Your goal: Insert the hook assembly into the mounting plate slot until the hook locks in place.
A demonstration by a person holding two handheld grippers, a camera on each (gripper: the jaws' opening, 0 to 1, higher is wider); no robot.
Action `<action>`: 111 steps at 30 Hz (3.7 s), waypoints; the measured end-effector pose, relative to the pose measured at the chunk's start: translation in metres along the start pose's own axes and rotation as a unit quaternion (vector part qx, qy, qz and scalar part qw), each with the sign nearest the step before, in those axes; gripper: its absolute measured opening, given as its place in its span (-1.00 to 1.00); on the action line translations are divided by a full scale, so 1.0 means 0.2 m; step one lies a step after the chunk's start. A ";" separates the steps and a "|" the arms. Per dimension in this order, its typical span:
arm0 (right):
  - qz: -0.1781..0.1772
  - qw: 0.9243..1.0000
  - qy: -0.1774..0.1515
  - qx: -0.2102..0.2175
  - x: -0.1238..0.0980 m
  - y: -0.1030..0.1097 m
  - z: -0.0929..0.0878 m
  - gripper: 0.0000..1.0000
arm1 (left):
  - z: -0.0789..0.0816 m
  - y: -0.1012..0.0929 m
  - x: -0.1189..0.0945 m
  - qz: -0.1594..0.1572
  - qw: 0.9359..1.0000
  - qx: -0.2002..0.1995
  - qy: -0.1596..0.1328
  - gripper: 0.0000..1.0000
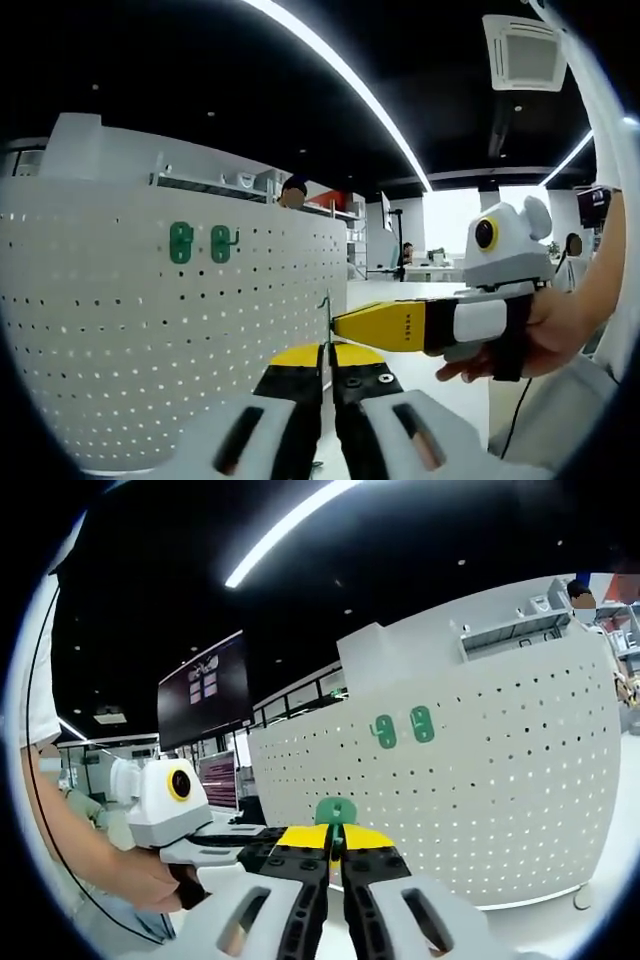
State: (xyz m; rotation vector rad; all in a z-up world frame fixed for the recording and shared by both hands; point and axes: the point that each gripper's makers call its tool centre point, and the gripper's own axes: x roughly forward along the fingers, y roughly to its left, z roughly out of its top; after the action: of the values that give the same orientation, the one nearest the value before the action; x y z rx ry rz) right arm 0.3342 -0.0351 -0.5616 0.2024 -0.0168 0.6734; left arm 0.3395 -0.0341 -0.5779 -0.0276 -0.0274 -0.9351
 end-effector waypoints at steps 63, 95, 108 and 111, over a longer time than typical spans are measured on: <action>-0.061 0.995 0.025 -0.080 0.02 -0.14 0.06 -0.98 | -0.13 0.09 -0.05 0.050 0.997 -0.013 0.049 0.54; -0.129 0.986 0.006 -0.106 0.11 -0.38 0.28 -0.97 | -0.22 0.17 -0.35 0.103 0.992 -0.026 0.062 0.46; -0.161 0.979 -0.003 -0.122 0.17 -0.48 0.36 -0.97 | -0.23 0.20 -0.48 0.132 0.990 -0.017 0.051 0.44; -0.166 0.978 -0.007 -0.122 0.18 -0.49 0.38 -0.97 | -0.23 0.21 -0.51 0.137 0.989 -0.013 0.049 0.41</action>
State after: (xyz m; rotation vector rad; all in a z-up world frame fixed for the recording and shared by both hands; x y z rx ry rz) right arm 0.4282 -0.1025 -0.5013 -0.0286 -0.0770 0.3319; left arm 0.3130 0.0701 -0.6271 -0.0087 0.0776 -0.6608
